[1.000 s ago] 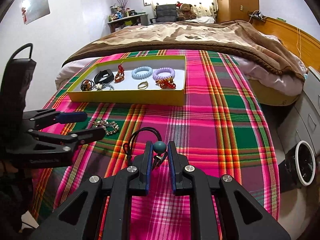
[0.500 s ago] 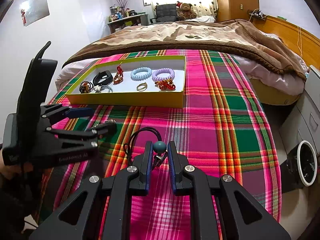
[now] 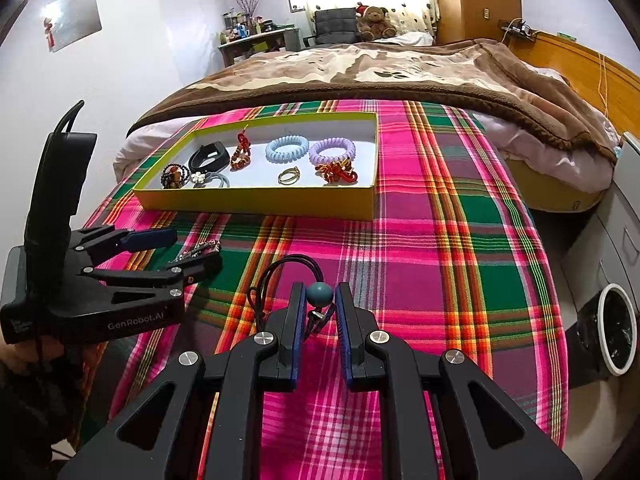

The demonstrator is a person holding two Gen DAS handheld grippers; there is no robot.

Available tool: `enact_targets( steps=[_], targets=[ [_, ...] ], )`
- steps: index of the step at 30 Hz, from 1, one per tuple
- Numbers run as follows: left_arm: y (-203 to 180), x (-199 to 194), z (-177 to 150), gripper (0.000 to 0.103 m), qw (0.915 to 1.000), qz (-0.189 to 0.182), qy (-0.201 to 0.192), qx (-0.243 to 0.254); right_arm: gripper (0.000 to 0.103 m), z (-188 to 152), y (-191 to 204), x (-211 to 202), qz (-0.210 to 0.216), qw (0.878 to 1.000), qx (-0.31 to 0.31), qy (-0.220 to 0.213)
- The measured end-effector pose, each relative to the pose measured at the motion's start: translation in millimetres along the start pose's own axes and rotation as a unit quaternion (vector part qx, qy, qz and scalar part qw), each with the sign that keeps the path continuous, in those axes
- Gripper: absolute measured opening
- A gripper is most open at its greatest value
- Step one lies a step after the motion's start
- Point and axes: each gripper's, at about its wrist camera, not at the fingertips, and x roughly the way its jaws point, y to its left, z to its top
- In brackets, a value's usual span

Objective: Organize jewelry
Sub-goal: 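Grasp the rhinestone hair clip with the left gripper while the right holds the cord tie, then carry the cord tie and rhinestone clip over the tray with both grippers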

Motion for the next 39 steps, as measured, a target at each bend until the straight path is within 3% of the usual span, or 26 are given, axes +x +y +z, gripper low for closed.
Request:
enact_targets(
  steps=[3,4,8,10,31,39],
  targets=[
    [-3.1,-3.3,-0.1,0.038,0.9999,-0.009,-0.002,0.009,0.015,1.0,0.8,-0.2,0.001,1.000,0.000,-0.001],
    [-4.5,-3.3,0.3,0.034,0.9999,-0.011,-0.003,0.013,0.015,1.1,1.2,-0.3,0.001,1.000,-0.001,-0.001],
    [-5.5,-4.0,0.3,0.034,0.9998,-0.012,-0.002,0.013,0.015,0.2,1.1,-0.5,-0.002,1.000,0.000,0.000],
    [-4.5,-4.7,0.1,0.028,0.9998,-0.016,-0.002,0.012,0.015,0.8,1.6,-1.0,-0.002,1.000,0.000,-0.001],
    [3.5,-24.6,1.6,0.028,0.9994,-0.026,-0.023,-0.003,0.015,3.2,3.9,-11.8,-0.004,1.000,0.004,-0.009],
    [16.6,-40.3,13.2,0.028,0.9986,-0.027,-0.044,-0.014,0.015,20.4,5.2,-18.6,-0.002,1.000,0.003,-0.028]
  ],
)
